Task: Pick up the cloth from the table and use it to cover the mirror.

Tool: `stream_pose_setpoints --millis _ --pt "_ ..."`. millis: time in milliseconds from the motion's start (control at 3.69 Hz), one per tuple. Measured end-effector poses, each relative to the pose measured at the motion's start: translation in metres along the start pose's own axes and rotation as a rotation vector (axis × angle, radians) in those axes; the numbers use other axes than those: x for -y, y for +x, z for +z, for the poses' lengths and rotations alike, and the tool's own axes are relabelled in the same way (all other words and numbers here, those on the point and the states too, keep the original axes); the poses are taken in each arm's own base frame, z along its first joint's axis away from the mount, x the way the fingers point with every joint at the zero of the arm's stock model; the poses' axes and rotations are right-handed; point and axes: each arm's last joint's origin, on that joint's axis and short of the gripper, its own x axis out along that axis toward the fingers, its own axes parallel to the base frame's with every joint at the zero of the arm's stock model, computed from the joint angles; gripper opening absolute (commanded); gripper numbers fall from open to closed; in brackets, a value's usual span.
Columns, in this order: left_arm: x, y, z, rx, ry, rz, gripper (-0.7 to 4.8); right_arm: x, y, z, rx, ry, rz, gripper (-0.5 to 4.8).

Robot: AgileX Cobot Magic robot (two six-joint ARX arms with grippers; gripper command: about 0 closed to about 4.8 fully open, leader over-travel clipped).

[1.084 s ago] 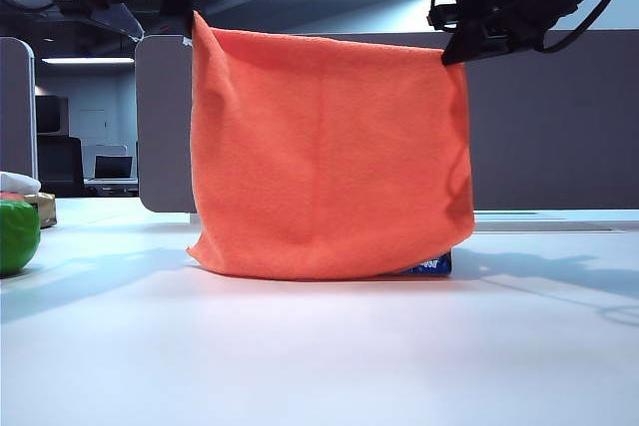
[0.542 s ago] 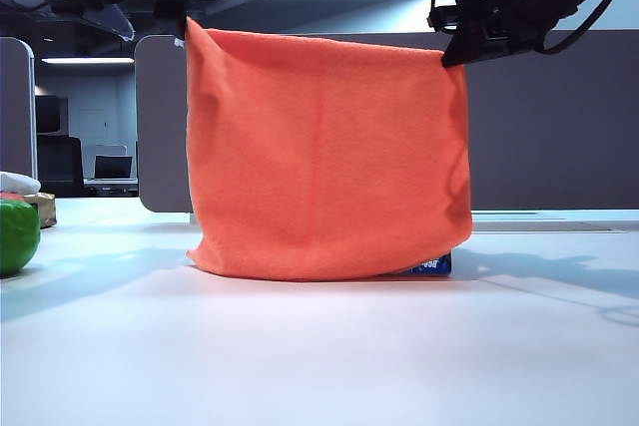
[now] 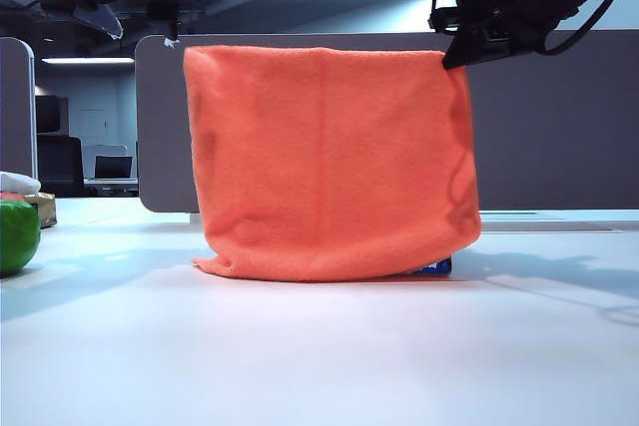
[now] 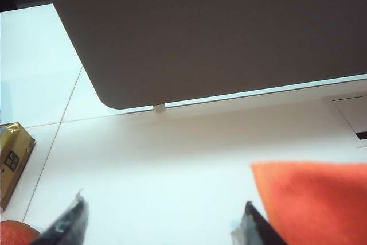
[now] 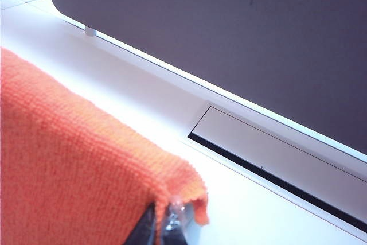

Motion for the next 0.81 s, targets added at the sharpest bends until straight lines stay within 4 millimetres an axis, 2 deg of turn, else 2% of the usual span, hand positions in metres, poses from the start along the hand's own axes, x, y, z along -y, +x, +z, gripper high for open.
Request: stream_pose_setpoints --millis 271,542,813 --pt "-0.0085 -0.0011 0.0005 -0.011 -0.006 0.288 3.50 0.0000 0.0000 -0.0001 -0.001 0.000 0.000 2.09" --pt "-0.0083 -0.0012 0.0005 -0.011 -0.006 0.287 3.50 0.0007 -0.0002 -0.0001 -0.005 0.003 -0.021 3.17" --pt "-0.0075 -0.0010 -0.0006 -0.021 0.000 0.263 3.50 0.0027 -0.0059 0.0058 0.012 0.002 -0.069 3.21"
